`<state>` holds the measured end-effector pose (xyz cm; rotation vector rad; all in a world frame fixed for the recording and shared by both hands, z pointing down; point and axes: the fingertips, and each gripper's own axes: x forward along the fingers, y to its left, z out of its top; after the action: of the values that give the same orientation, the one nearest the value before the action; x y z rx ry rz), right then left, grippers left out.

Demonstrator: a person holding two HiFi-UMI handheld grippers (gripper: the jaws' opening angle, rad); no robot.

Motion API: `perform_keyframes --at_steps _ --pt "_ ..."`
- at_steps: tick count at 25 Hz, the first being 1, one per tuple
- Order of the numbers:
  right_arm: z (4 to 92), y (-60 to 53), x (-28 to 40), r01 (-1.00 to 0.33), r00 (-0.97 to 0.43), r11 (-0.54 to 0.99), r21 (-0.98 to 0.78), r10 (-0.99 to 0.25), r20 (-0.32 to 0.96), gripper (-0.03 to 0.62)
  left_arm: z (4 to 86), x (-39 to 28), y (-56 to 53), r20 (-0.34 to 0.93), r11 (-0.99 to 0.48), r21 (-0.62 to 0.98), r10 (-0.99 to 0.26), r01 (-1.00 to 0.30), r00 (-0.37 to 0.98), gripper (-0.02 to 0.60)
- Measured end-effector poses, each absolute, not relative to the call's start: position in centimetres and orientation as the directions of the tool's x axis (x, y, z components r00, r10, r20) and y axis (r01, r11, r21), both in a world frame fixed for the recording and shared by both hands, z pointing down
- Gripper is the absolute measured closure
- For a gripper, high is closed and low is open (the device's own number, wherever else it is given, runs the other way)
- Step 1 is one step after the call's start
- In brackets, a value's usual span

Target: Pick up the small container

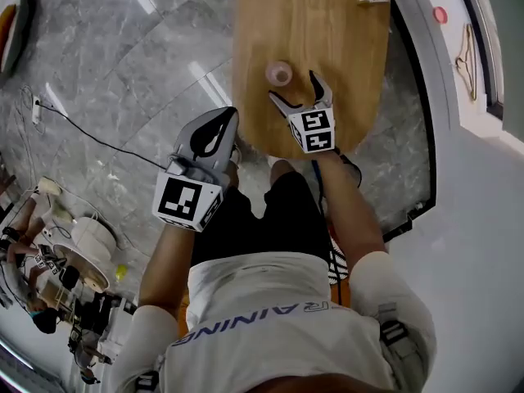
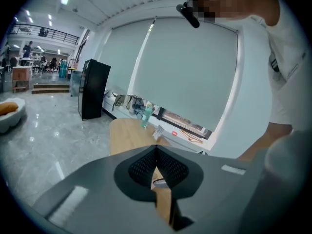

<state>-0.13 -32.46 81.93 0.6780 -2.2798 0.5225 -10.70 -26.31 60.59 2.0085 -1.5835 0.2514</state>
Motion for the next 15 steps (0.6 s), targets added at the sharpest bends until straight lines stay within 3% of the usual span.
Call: perform_keyframes --at_steps 15 --pt "93.3 -34.4 -4.6 -0.573 -0.609 0.808 -0.138 -0.308 0.731 0.111 69.9 -13.8 -24.2 0.521 -0.036 0.358 -0.822 -0.933 0.231 0.581"
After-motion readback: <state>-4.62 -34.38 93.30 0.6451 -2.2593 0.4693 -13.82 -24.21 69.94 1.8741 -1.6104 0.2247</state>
